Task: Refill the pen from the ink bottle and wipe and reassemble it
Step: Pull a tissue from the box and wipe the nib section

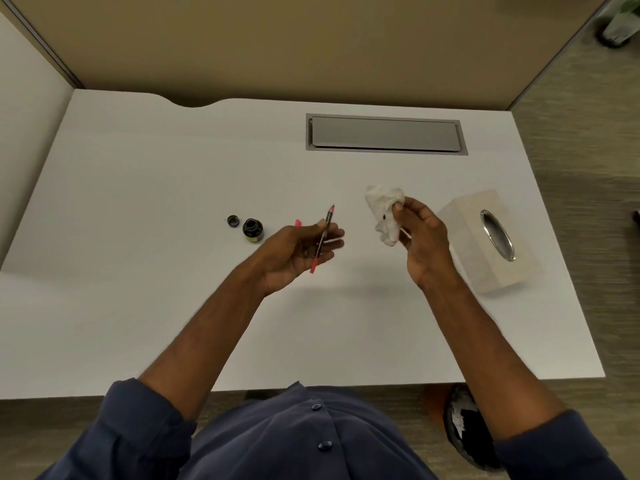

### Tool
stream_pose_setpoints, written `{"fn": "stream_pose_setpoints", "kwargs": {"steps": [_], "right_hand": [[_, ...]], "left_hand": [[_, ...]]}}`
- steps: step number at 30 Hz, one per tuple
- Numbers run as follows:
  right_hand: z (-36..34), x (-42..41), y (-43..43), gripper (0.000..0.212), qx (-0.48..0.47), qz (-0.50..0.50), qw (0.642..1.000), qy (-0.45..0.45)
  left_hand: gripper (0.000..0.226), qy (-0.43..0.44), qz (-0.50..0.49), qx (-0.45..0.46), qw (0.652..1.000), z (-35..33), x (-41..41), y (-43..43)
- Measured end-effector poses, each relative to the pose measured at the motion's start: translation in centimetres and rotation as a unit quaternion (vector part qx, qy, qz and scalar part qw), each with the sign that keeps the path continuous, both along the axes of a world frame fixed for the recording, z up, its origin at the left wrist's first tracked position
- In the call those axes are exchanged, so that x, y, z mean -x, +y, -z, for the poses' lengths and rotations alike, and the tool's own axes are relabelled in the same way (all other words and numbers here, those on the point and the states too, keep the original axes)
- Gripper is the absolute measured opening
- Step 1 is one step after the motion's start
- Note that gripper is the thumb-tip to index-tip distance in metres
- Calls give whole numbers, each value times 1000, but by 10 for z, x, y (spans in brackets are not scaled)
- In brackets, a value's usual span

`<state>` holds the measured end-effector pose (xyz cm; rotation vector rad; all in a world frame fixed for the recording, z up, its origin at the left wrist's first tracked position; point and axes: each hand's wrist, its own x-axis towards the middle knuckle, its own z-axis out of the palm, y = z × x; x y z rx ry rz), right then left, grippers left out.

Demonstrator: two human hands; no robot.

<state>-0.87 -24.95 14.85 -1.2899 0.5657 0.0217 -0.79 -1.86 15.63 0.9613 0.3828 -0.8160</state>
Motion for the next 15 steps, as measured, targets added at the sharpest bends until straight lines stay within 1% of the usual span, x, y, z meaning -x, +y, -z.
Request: {"fn": "stream_pose_setpoints", "kwargs": {"steps": [3,5,7,9,11,13,15], "right_hand": [[6,11,22,12,-38,-13,999,29],[9,20,41,18,-65,-23,997,24],[10,29,59,25,-57,-44,997,-1],[13,37,71,23,27,-58,998,-23],[19,42,77,13,133,-71,987,-51],[26,47,79,8,240,-94,962,-94],[32,52,80,9,306,-113,935,-140]], "left_hand": [[21,6,-36,20,999,-1,-1,0],[21,8,-40,37,998,-3,1,-1],[22,15,-48,82,995,-4,3,-5],[23,31,-60,131,989,-5,5,-10],[22,45,-66,158,984,-6,6,-15],[23,48,-71,132,987,-6,6,-18],[21,55,-82,116,988,-5,5,-20]]}}
